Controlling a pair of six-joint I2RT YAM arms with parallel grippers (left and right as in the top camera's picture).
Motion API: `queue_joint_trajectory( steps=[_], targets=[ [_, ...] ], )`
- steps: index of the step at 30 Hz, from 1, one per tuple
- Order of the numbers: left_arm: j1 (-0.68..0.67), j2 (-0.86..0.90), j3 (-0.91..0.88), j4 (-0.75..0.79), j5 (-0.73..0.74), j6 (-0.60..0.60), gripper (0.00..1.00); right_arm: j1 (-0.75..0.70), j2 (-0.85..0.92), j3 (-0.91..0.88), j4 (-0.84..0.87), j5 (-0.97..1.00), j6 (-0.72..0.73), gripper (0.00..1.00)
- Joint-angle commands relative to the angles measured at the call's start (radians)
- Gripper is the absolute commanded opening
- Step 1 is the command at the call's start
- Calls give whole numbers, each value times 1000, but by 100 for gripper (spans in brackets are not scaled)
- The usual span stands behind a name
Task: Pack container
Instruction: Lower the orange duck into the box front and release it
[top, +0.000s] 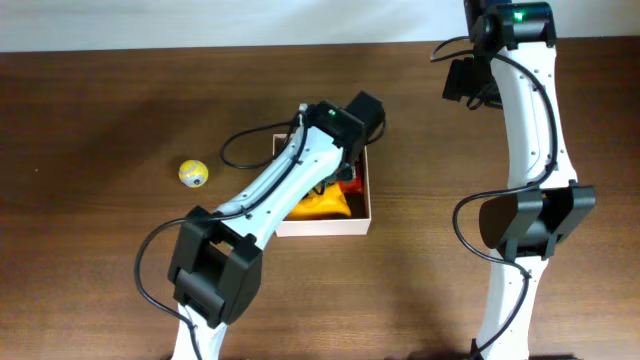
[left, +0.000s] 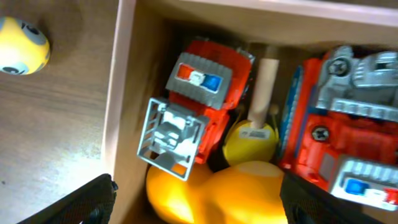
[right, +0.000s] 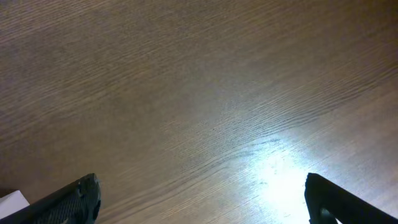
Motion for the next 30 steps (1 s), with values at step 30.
queue_joint_trajectory(
  steps=[30],
  targets=[
    [35, 12, 2, 184, 242, 493, 96, -3, 2, -2, 0, 1, 5, 99]
  ],
)
